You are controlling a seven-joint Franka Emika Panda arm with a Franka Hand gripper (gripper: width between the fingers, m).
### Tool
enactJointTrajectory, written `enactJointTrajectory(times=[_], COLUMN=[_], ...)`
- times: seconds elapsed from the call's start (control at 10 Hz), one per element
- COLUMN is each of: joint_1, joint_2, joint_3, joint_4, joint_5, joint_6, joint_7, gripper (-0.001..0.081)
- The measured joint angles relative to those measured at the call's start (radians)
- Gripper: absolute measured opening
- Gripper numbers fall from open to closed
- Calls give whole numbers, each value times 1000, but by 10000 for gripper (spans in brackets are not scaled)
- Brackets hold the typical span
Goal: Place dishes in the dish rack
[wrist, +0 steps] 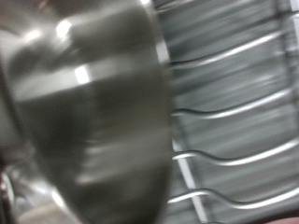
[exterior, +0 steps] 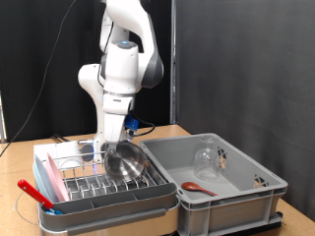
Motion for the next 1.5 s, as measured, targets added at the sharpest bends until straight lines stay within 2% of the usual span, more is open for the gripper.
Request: enactJointTrajectory(times=[0.2,0.6,1.0,1.3,1.5], joint_1=[-15,-76,-111,-117,-109], joint_2=[43,177,292,332,326], joint_3=[22,51,50,51,53], joint_4=[49,178,270,301,315], joint_5=[-28,-167,-276,-279,-182], joint_6=[38,48,42,32,-54], joint_7=[77,225,294,296,215], gripper=[809,809,809,809,809])
